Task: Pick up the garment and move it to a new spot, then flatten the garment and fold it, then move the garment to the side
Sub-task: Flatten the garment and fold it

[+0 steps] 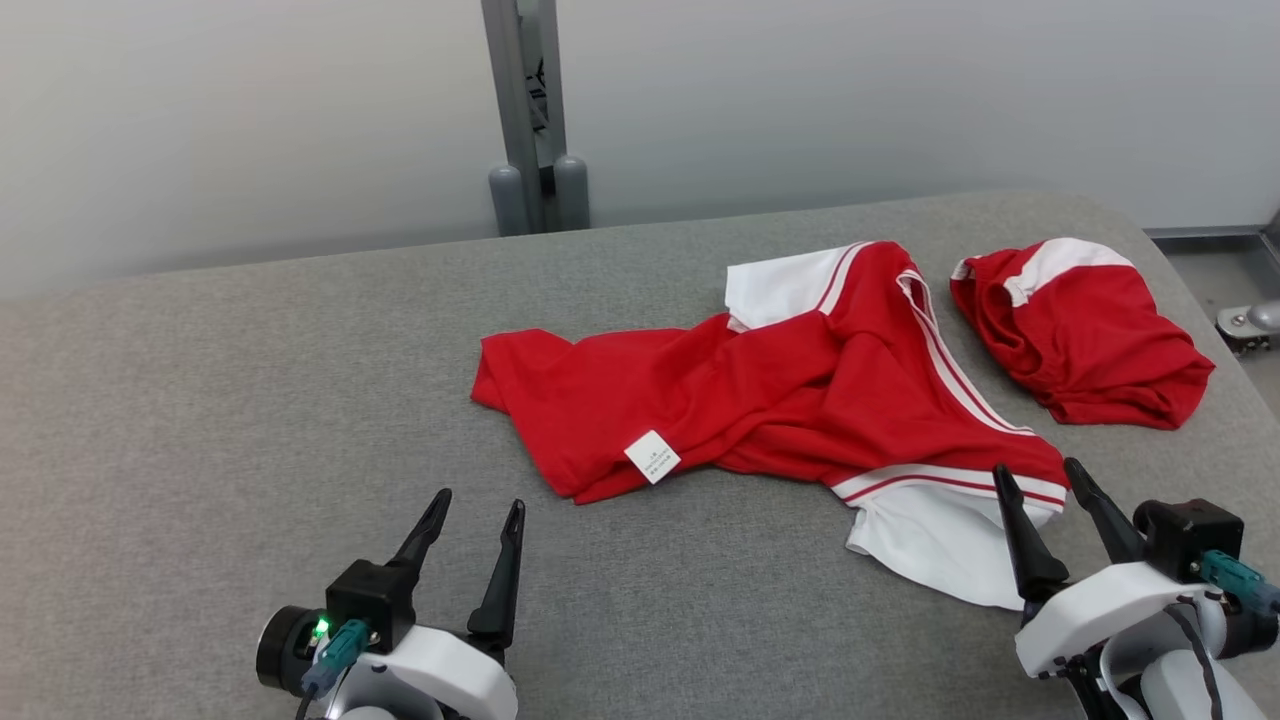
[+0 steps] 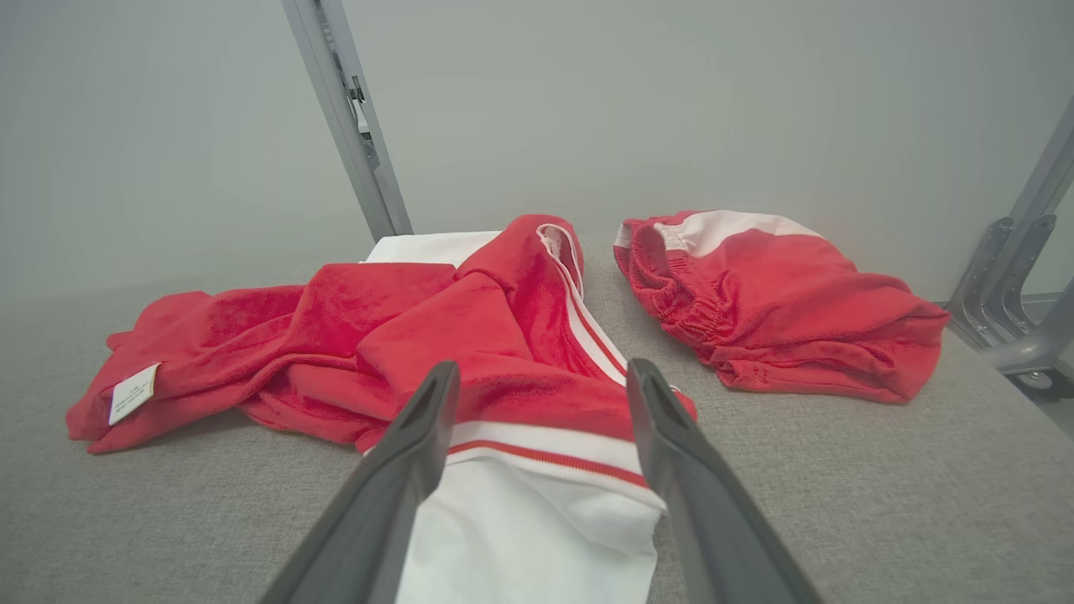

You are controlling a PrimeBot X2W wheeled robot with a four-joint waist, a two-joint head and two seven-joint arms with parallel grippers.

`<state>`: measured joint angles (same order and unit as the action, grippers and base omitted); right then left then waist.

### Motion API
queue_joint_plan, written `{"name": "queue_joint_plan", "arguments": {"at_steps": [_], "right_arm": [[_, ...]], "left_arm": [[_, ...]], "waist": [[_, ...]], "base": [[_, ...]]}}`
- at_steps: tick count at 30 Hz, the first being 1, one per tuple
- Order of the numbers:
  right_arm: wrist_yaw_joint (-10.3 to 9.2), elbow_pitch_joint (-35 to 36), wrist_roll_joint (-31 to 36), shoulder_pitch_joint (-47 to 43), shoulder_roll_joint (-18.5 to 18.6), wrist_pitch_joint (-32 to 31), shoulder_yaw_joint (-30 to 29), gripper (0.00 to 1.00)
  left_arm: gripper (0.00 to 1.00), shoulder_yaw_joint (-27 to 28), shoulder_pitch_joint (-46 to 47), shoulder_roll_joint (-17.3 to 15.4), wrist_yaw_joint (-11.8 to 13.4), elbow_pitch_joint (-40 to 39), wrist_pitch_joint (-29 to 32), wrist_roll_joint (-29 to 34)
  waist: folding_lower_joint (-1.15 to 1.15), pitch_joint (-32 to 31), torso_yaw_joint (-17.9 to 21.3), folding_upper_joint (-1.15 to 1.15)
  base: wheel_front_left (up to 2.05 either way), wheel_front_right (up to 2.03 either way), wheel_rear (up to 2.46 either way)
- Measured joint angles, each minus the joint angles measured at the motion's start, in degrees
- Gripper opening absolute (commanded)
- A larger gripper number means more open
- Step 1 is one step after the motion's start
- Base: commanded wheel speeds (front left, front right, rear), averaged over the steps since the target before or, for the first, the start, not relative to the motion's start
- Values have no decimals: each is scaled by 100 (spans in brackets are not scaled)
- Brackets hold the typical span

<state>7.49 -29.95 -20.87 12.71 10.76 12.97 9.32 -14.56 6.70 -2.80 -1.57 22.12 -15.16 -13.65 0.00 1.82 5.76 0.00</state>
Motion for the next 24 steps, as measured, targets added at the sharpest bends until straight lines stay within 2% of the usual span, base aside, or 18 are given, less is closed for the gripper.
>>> {"name": "queue_joint_plan", "arguments": {"at_steps": [13, 24], "right_arm": [[0, 167, -64, 298, -143, 60, 366, 100], [0, 43, -120, 451, -153, 126, 400, 100]], "left_arm": [[100, -302, 1257, 2, -243, 1693, 1, 619], [100, -248, 1818, -21, -279, 2327, 1, 760]], "waist": [[0, 630, 592, 0], [0, 919, 833, 0]], "base": [[0, 0, 0], [0, 0, 0]]}}
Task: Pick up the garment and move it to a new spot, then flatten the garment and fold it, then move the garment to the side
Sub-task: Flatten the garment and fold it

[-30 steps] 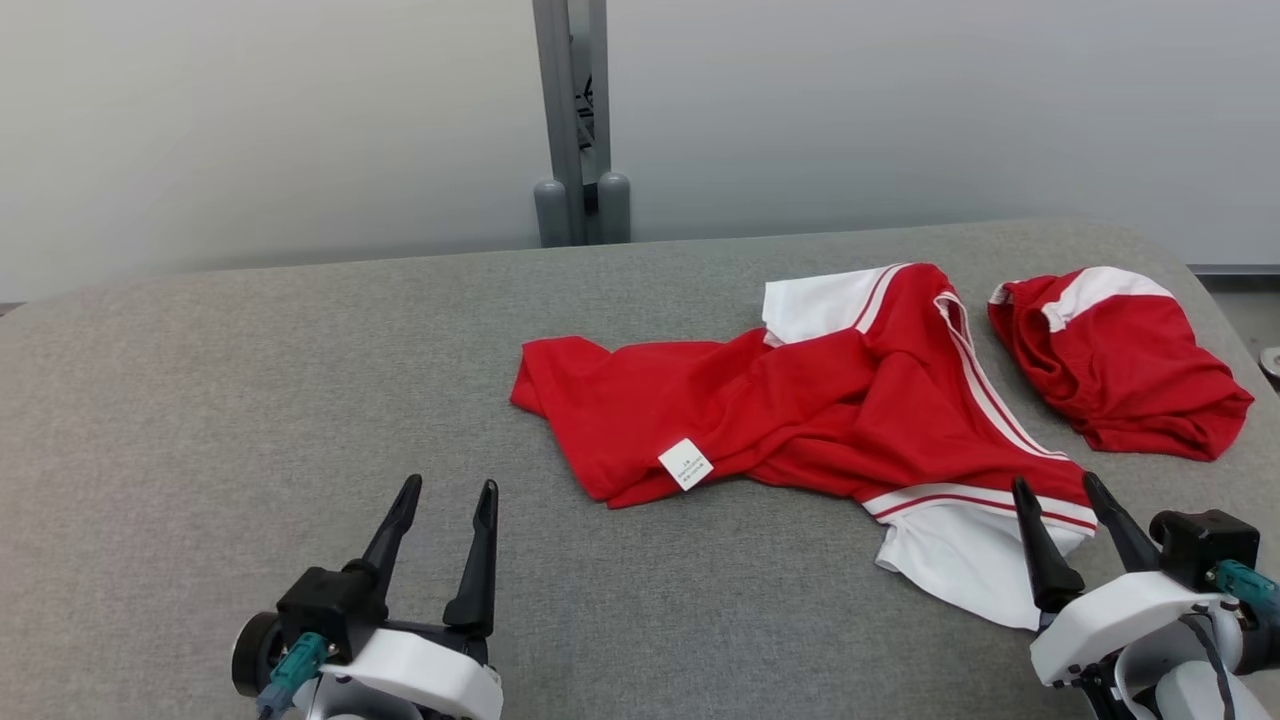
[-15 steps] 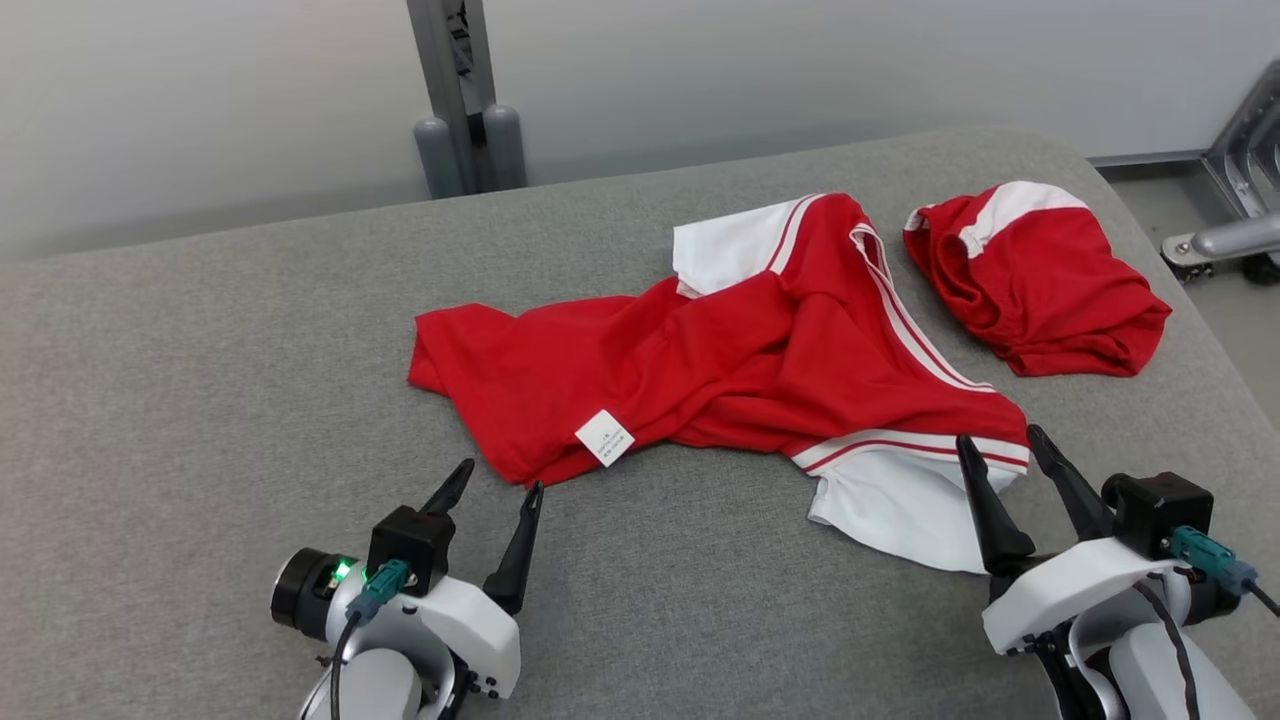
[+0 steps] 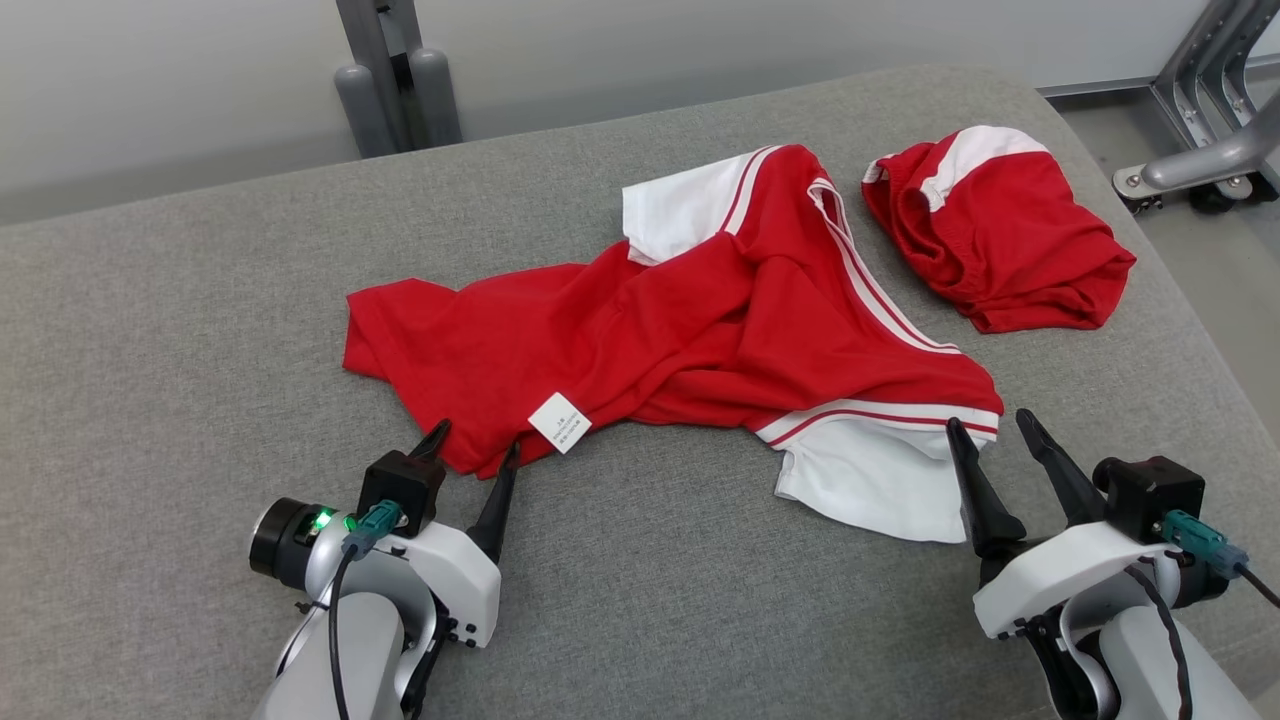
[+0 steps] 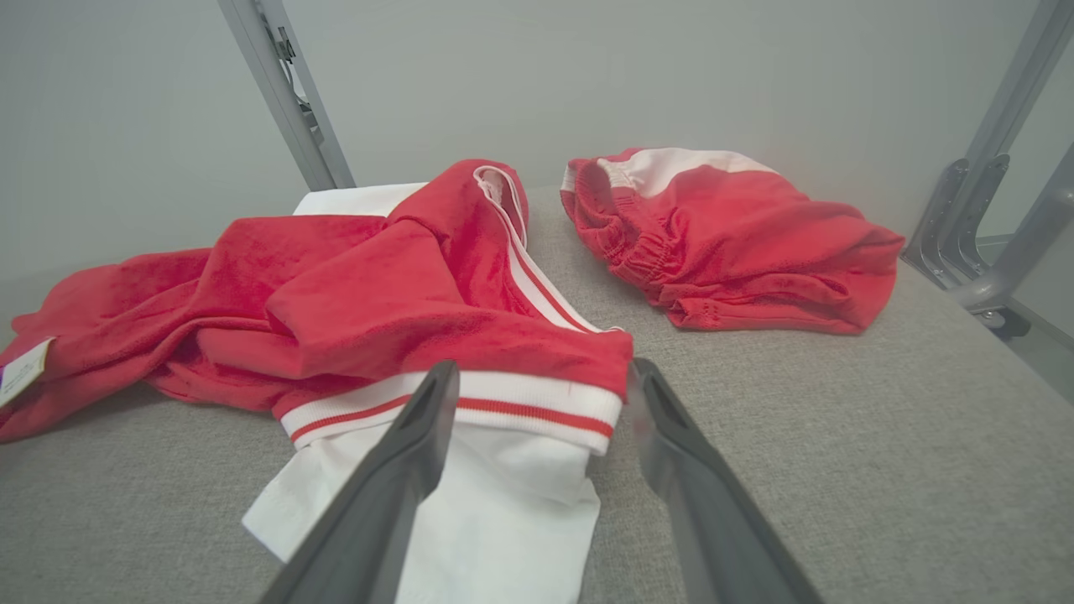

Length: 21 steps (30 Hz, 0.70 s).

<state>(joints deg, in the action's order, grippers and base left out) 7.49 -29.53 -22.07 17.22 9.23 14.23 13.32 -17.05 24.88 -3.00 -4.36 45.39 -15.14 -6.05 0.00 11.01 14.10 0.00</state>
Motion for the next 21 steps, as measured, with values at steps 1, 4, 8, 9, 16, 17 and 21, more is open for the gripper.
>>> {"name": "queue_joint_plan", "arguments": {"at_steps": [1, 4, 8, 9, 16, 17, 21], "right_arm": [[0, -15, 0, 10, -1, 1, 2, 100], [0, -76, 2, 42, -14, 16, -29, 100], [0, -109, 43, 112, -44, 42, -80, 100], [0, -127, 56, 113, -51, 43, -112, 100], [0, -231, 121, 136, -114, 47, -168, 100], [0, -237, 125, 143, -113, 48, -181, 100], [0, -255, 135, 209, -101, 49, -211, 100]], "left_arm": [[100, -16, 36, -5, 20, 64, 0, 46], [100, -27, 62, -9, 70, 174, 0, 92], [100, 65, 150, -8, 143, 188, 0, 69], [100, 86, 152, -7, 143, 194, 0, 47], [0, 202, 286, -1, 88, 209, 1, -63], [0, 230, 291, 0, 88, 151, 1, -75], [0, 376, 326, 4, 109, -226, 0, -114]], "waist": [[0, 14, 11, 0], [0, 52, 38, 0], [0, 99, 57, 0], [0, 116, 59, 0], [0, 207, 24, 0], [0, 212, 8, 0], [0, 198, -99, 0]], "base": [[0, 0, 0], [0, 0, 0], [0, 0, 0], [0, 0, 0], [0, 0, 0], [0, 0, 0], [0, 0, 0]]}}
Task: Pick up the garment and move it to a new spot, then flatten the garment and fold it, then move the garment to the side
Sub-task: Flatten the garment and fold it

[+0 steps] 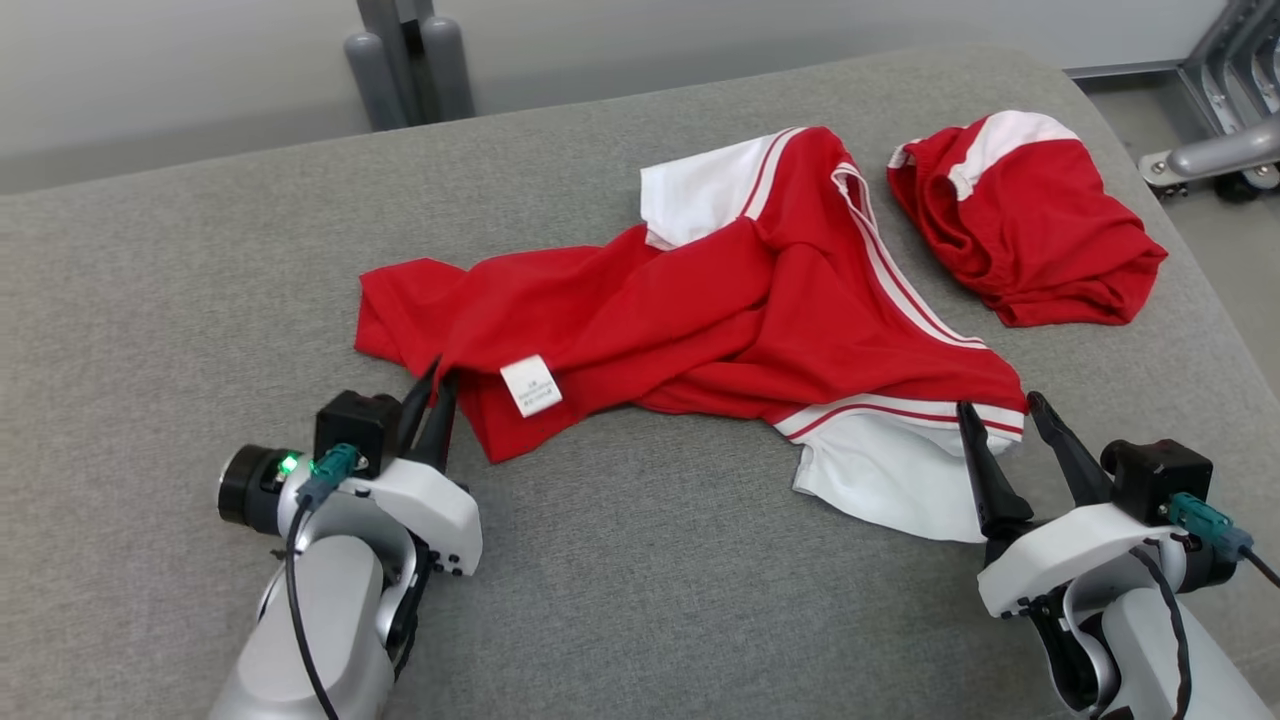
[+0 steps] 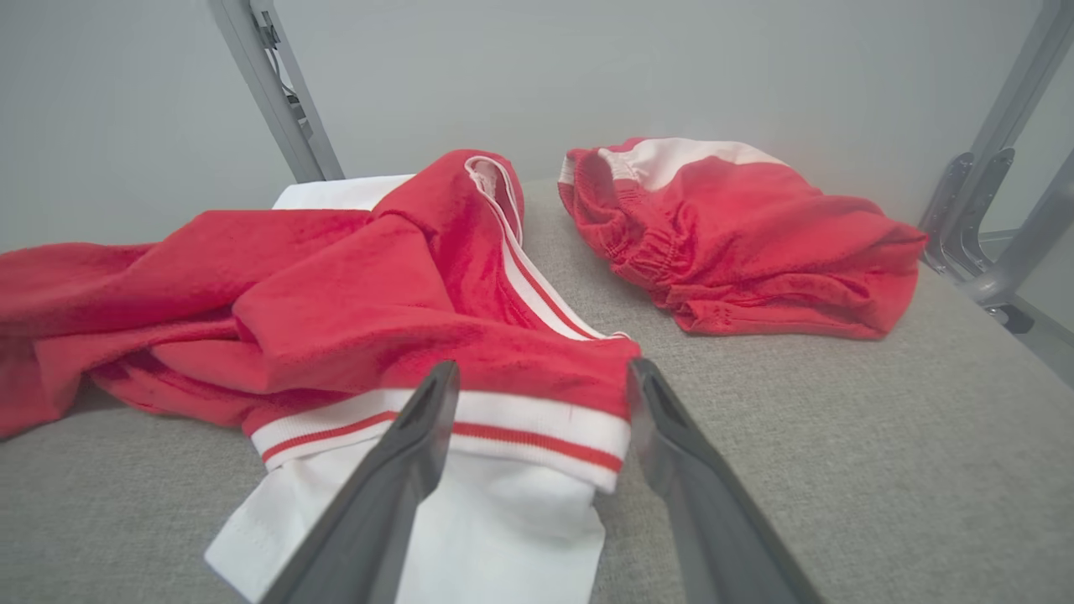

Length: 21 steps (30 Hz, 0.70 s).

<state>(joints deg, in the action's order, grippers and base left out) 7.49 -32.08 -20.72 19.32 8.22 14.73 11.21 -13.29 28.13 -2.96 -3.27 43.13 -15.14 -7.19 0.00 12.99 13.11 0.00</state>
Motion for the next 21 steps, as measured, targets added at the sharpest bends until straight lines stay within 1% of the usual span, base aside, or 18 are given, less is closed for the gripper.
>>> {"name": "queue_joint_plan", "arguments": {"at_steps": [9, 21], "right_arm": [[0, 24, 21, 10, 10, 15, 32, 100], [0, 160, 125, -88, 38, 20, -157, 100]], "left_arm": [[0, 495, -370, -2, 102, -1066, 1, 1], [0, 1176, -898, 2, 280, -2215, 0, 123]], "waist": [[0, -262, -301, 0], [0, -643, -890, 0]], "base": [[0, 0, 0], [0, 0, 0]]}}
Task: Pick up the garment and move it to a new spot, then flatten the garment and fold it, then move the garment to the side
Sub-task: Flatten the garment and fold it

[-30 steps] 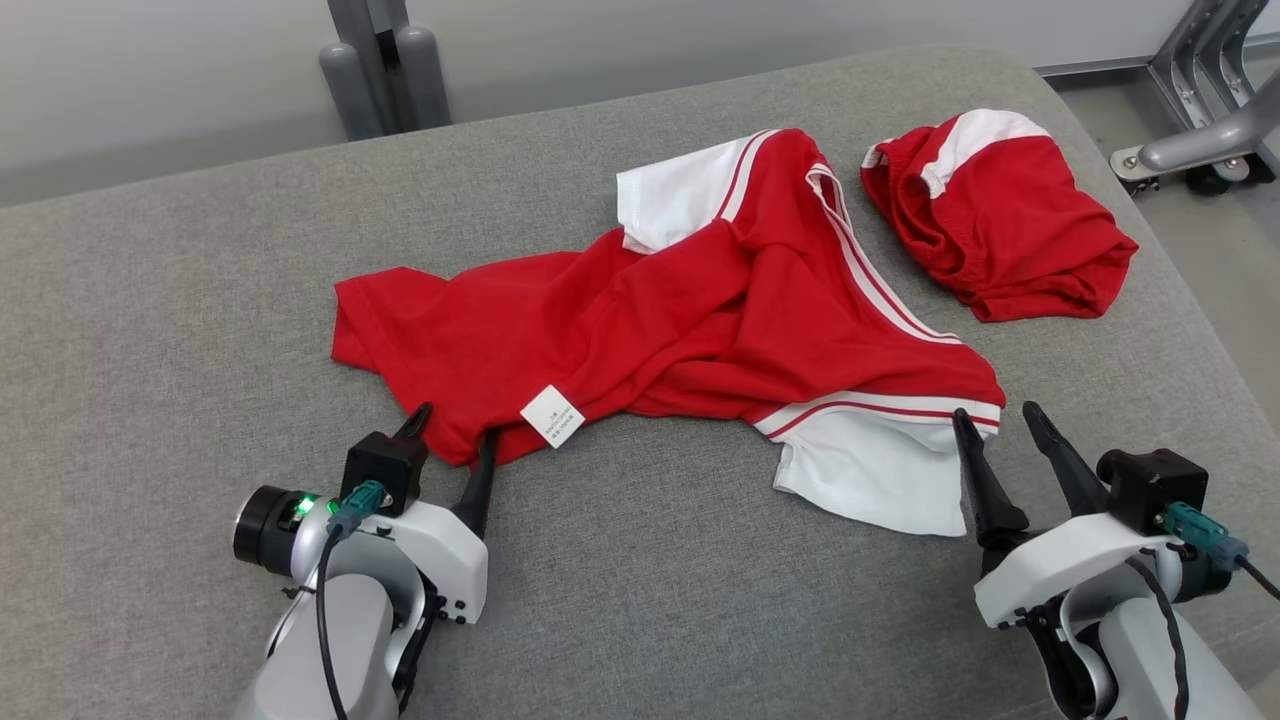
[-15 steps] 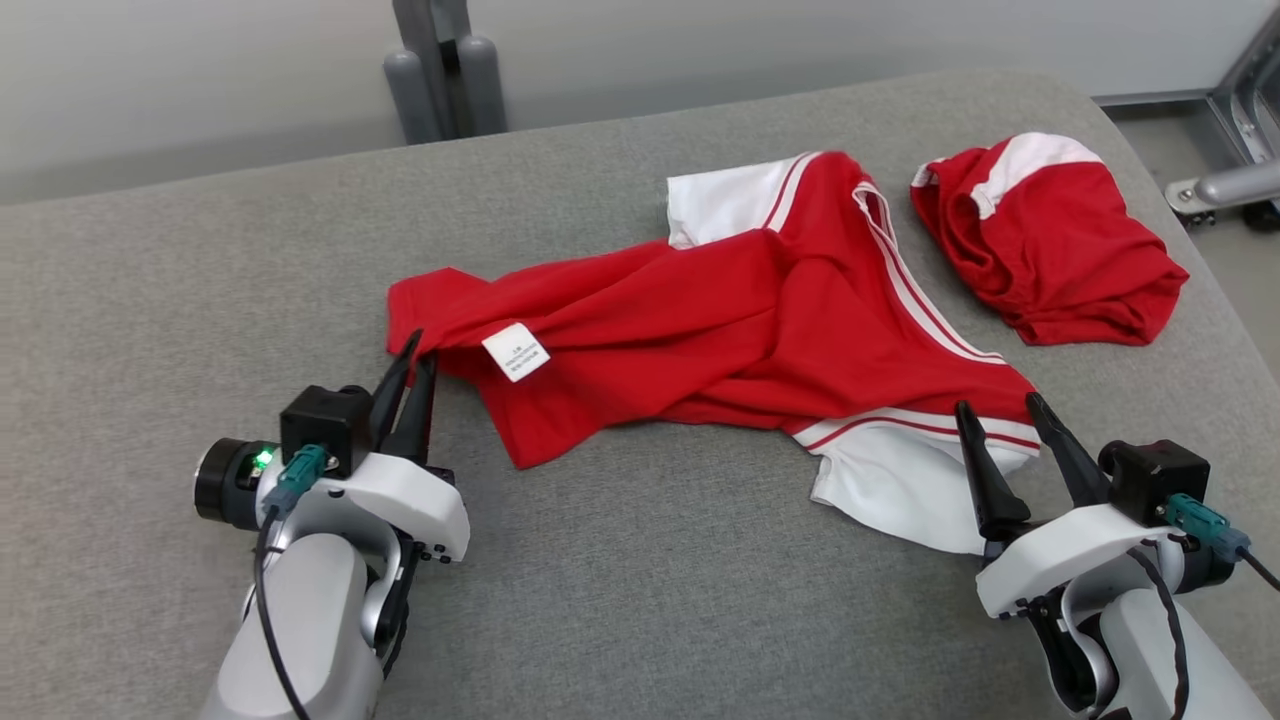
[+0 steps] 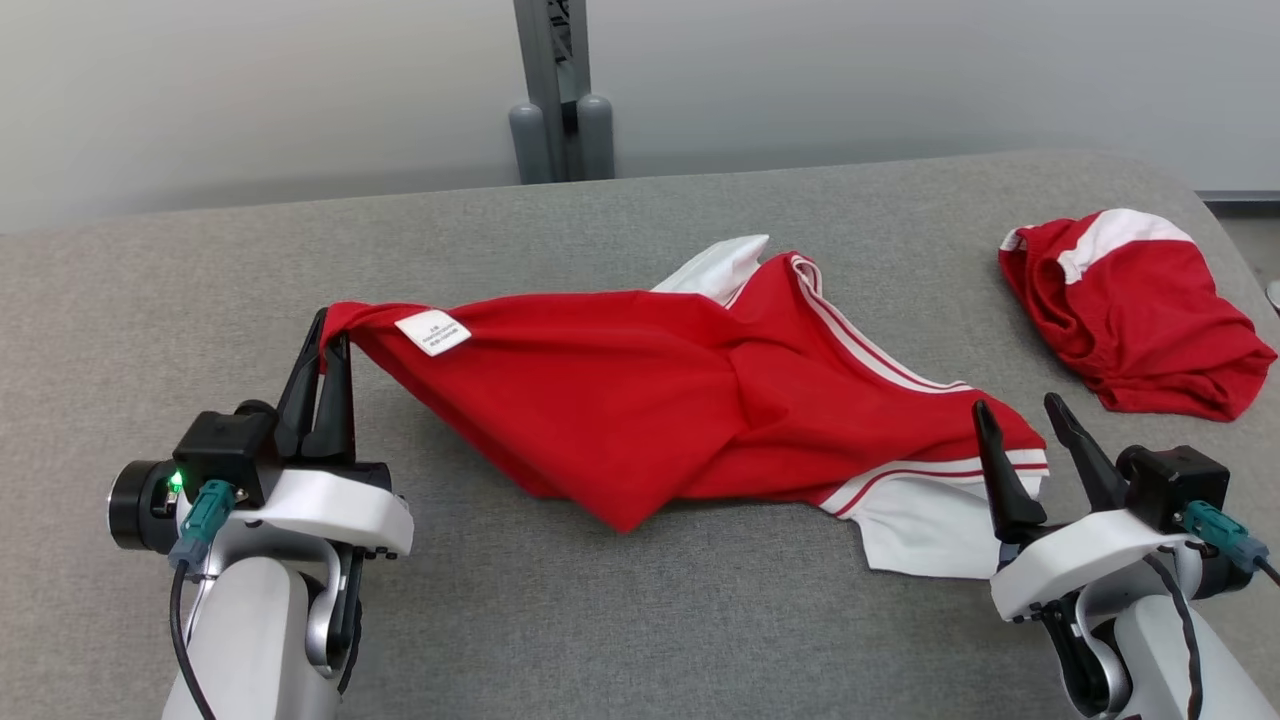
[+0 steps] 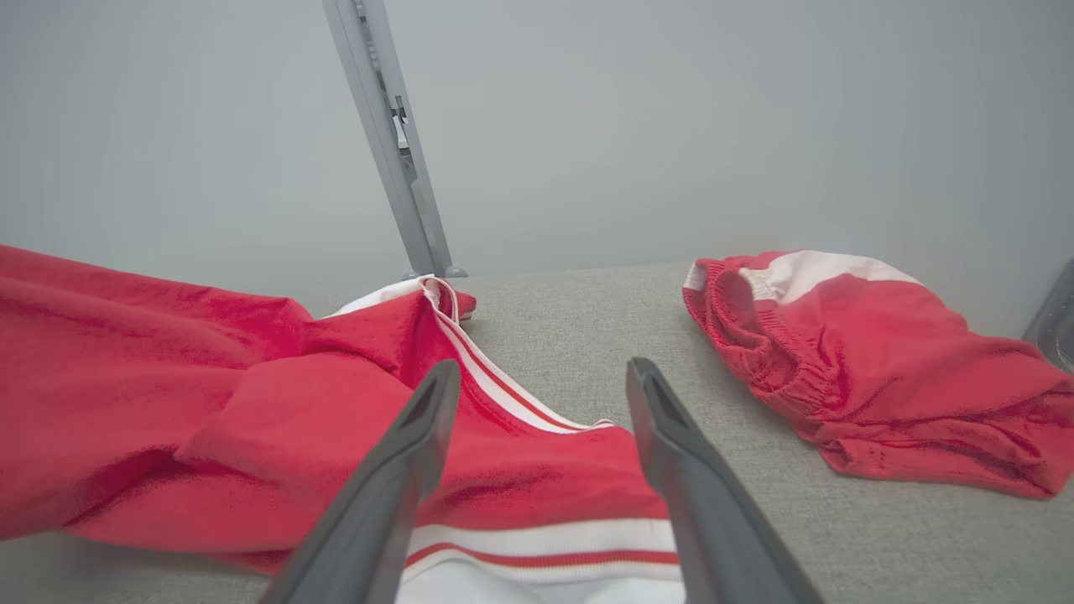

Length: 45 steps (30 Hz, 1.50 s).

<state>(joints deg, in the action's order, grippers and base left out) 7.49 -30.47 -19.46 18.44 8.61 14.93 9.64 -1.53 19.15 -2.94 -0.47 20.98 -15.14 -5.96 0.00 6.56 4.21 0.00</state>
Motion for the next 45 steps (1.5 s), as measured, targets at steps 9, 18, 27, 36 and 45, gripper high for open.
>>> {"name": "queue_joint_plan", "arguments": {"at_steps": [9, 18, 27, 36, 45], "right_arm": [[0, -13, 47, -89, -86, 4, 13, 100], [0, -30, 53, -88, -133, 5, 44, 100], [0, -19, 38, -41, -120, 5, 58, 100], [0, -10, 46, -41, -98, 5, 58, 100], [0, -24, 45, -79, -91, 5, 60, 100]], "left_arm": [[0, 176, -263, 10, -159, 102, 1, -29], [0, 555, -15, -97, -288, 246, 1, -55], [0, 229, -144, -58, -552, 1009, 0, -8], [0, -261, -243, -16, -636, 1704, 1, -71], [0, -825, -222, -20, -688, 2529, 375, -365]], "waist": [[0, -208, -351, 0], [0, -321, -335, 0], [0, -399, -334, 0], [0, -393, -616, 0], [0, -476, -933, 0]], "base": [[0, 0, 0], [0, 0, 0], [0, 0, 0], [0, 0, 0], [0, 0, 0]]}}
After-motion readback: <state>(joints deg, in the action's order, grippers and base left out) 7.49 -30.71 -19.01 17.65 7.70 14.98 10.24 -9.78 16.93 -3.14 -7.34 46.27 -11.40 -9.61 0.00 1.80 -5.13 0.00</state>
